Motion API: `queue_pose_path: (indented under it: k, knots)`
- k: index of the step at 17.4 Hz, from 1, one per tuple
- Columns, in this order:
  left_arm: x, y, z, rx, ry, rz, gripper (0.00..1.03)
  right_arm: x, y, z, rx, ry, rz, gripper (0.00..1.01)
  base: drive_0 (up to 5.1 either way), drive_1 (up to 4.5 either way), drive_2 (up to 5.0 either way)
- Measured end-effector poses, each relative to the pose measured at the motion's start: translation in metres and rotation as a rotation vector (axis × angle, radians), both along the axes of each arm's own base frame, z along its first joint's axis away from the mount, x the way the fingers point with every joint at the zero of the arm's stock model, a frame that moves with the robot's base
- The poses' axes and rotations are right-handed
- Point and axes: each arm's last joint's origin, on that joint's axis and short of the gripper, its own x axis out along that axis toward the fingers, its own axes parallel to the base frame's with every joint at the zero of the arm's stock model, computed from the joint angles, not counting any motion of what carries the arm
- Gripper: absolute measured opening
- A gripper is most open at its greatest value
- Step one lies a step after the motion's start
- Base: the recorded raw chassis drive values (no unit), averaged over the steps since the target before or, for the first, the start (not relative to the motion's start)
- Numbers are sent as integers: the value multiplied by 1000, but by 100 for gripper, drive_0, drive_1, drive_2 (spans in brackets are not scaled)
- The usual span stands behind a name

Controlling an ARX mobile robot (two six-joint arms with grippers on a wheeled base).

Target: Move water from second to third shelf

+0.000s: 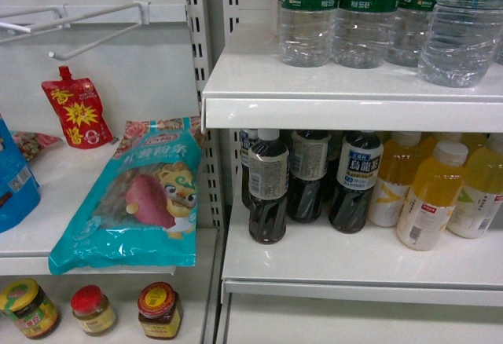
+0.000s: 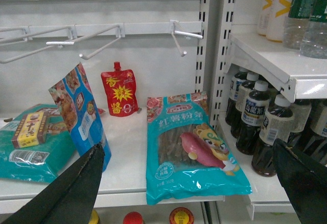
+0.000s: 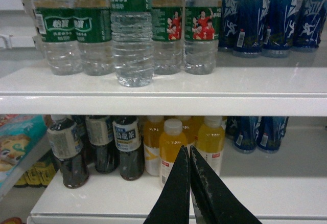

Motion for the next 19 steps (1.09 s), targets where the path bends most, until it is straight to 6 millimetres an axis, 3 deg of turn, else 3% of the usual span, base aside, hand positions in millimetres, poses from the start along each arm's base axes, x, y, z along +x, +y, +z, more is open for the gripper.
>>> queue_pose_path:
  k: [6,11,13,15,19]
  knots:
    - [0,0,0,0,0,1,98,0,0,-1,0,16,0,5,0,0,0]
    - [0,0,0,0,0,1,98,0,0,-1,0,16,0,69,0,0,0]
    - [0,0,0,0,0,1,98,0,0,-1,0,16,0,78,0,0,0]
    - [0,0,0,0,0,1,98,0,0,-1,0,16,0,96,0,0,0]
    - [0,0,0,0,0,1,98,0,0,-1,0,16,0,98,0,0,0]
